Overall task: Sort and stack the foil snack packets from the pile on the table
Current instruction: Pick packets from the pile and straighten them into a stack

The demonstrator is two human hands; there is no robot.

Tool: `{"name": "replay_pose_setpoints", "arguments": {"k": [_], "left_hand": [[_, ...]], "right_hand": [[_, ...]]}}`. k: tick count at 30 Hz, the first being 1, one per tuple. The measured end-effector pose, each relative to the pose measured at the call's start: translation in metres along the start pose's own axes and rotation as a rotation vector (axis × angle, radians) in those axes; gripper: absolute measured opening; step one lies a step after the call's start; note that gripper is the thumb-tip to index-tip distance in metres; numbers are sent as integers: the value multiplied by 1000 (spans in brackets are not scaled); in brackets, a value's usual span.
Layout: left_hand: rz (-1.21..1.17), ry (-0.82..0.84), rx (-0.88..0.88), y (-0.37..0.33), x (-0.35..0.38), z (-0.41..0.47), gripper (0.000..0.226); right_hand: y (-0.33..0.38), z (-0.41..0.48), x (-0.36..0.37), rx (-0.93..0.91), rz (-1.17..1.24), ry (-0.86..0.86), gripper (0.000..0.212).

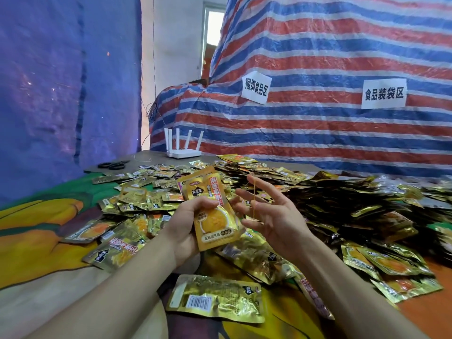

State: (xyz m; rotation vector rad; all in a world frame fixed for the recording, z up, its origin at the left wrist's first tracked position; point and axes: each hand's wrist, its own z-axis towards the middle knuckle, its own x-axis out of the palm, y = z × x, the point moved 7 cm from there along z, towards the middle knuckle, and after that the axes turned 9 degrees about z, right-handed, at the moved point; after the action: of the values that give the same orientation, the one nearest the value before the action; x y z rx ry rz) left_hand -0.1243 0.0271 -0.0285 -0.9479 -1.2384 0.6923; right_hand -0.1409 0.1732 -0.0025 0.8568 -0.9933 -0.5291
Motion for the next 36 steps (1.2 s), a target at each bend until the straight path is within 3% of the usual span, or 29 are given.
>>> {"name": "replay_pose_setpoints", "arguments": {"k": [3,5,8,21,26,31,36], "left_hand": [[-48,-174,41,-4,-15,3,25],[-94,-265,56,-7,-26,3,12],[-118,-293,82,-11,-28,4,13],[-24,-284,81,1,1,1,36],[-55,-223,5,2,6,3,28],[-133,-144,-120,11,11,-2,28],[-157,-83,-112,13,12,3,30]], "right_hand": [[-3,-2,-7,-58,-148,-110,53],[-10,-5,-3,-29,-192,-99,60],[-25,-9,15,11,-253,-45,69],[-28,-17,35,-307,-525,-122,72],[-26,-18,36,-405,-594,-188,67],[-25,-14,31,-362,-576,-189,82],[-20,-13,30,-356,-854,-197,80]]}}
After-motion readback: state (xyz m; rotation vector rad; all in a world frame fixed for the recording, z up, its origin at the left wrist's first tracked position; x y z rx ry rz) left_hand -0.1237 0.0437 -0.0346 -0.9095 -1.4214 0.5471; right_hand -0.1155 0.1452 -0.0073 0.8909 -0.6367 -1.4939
